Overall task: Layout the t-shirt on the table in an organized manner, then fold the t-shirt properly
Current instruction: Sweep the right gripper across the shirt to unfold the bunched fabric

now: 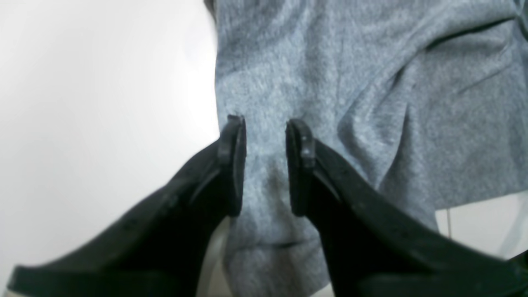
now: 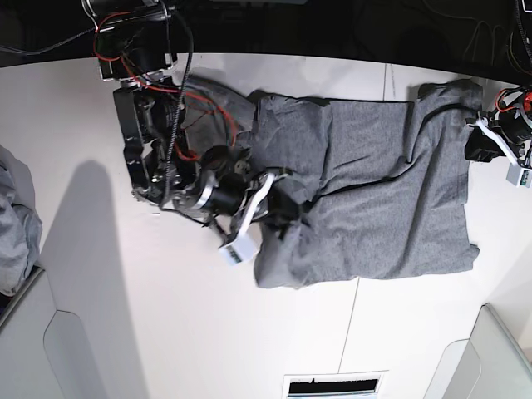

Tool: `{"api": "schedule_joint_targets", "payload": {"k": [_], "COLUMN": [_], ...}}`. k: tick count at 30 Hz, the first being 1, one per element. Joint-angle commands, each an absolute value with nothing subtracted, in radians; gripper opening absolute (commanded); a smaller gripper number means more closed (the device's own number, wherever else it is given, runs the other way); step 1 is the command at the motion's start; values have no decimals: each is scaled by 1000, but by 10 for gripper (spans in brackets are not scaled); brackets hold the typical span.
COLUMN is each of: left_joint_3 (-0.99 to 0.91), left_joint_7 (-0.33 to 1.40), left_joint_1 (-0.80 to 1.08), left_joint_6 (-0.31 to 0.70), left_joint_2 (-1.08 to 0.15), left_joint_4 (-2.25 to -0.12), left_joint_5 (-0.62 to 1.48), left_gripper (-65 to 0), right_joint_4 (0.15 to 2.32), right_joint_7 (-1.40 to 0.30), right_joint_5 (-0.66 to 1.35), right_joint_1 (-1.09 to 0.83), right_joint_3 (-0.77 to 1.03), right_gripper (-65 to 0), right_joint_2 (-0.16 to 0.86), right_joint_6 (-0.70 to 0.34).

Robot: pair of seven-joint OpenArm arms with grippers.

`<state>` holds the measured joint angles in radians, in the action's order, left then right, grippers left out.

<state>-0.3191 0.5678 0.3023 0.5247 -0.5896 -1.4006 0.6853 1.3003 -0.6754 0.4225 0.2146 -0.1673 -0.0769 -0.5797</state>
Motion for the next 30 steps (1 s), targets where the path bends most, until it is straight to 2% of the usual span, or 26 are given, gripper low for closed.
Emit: {"api": "schedule_joint_targets", "payload": {"k": [1,4,5,7,9,18,24,26,30], "left_joint_3": [-327,-327,-327,-327,-327,-327,-327,-327,-327], "left_joint_7": [551,552,550,550,550,553,555,554,554], "left_joint_1": [297,297,297,296,297,300,300,300,300], "left_joint_6": [528,528,528,528,528,536,536,536,544], "left_joint_2": [-609,-609,-609,-609,-609,-609,-609,-609,-609], "left_joint_4": [-1414,-1414,-1414,-1414,-1414,-1414,-1414,-1414,-1414], "left_joint_5": [696,696,696,699,699,699,722,723,743], "left_gripper": [-469,-469,-469,-469,-469,-469,-469,-469,-469], "right_joint_4": [1317,1317,1317,1317,1317,1399,1417,1399,1328], "right_joint_7": [-658,-655,-655,-655,-652,-508,-459,-458,-458], "right_joint_5": [416,341,325,310,309,310,250,243,244], "right_joint_1": [220,181,168,147,136,139,174,196,243], "right_joint_3": [-217,-352,-388,-444,-475,-391,-222,-175,-148], "right_gripper": [-650,-650,-625,-479,-391,-383,-383,-381,-296], "right_joint_2": [-80,-80,-80,-80,-80,-83,-86,-86,-87], "right_joint_6": [-584,-579,-579,-579,-579,-571,-454,-443,-445]}}
